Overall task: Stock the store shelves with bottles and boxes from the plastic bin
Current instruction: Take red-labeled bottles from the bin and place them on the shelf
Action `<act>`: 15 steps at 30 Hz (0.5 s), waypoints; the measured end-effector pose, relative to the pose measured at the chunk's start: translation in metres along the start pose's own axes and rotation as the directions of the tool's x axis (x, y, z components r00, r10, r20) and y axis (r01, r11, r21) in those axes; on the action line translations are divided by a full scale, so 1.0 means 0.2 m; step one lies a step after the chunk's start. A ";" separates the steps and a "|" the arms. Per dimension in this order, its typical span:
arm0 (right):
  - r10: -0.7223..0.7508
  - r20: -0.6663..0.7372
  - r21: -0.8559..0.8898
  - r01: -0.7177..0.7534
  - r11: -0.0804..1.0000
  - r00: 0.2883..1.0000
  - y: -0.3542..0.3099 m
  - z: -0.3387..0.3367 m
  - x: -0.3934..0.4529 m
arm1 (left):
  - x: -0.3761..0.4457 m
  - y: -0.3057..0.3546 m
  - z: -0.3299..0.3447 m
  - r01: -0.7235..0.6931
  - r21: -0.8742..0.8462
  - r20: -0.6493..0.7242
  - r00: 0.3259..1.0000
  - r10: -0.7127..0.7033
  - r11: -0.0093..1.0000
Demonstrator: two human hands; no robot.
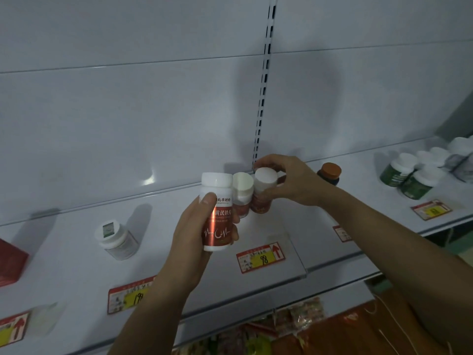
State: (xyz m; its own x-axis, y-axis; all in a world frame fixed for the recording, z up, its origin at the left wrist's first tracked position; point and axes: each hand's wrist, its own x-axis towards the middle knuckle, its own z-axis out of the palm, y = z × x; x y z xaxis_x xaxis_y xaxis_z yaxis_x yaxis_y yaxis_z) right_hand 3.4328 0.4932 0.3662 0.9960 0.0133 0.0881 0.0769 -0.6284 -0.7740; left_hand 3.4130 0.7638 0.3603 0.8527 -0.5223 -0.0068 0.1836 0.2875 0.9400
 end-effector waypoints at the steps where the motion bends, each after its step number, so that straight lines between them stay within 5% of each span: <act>1: -0.004 -0.001 -0.021 0.004 1.000 1.000 -0.01 -0.01 -0.01 | 0.00 0.00 0.00 0.002 0.018 -0.003 1.000 -0.002 1.000; 7: -0.213 -0.172 -0.242 0.168 0.956 0.962 -0.23 -0.07 -0.15 | -0.01 -0.04 0.04 -0.099 0.314 0.040 0.995 0.091 0.944; 12: -0.219 0.141 -0.228 0.247 0.942 0.965 -0.38 0.02 -0.26 | 0.00 -0.10 0.11 -0.198 0.548 0.141 0.980 0.144 0.813; 15: -0.234 0.185 -0.251 0.276 0.928 0.955 -0.38 0.05 -0.28 | -0.01 -0.12 0.11 -0.180 0.550 0.152 0.982 0.114 0.815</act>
State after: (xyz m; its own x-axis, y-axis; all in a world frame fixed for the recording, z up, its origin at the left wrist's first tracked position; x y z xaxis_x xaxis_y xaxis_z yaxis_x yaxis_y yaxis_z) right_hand 3.3719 0.5480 0.4150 0.9410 0.3036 0.1493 0.3350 -0.7746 -0.5365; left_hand 3.3957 0.7394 0.3451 0.7840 -0.6018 0.1523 -0.2728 -0.1135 0.9554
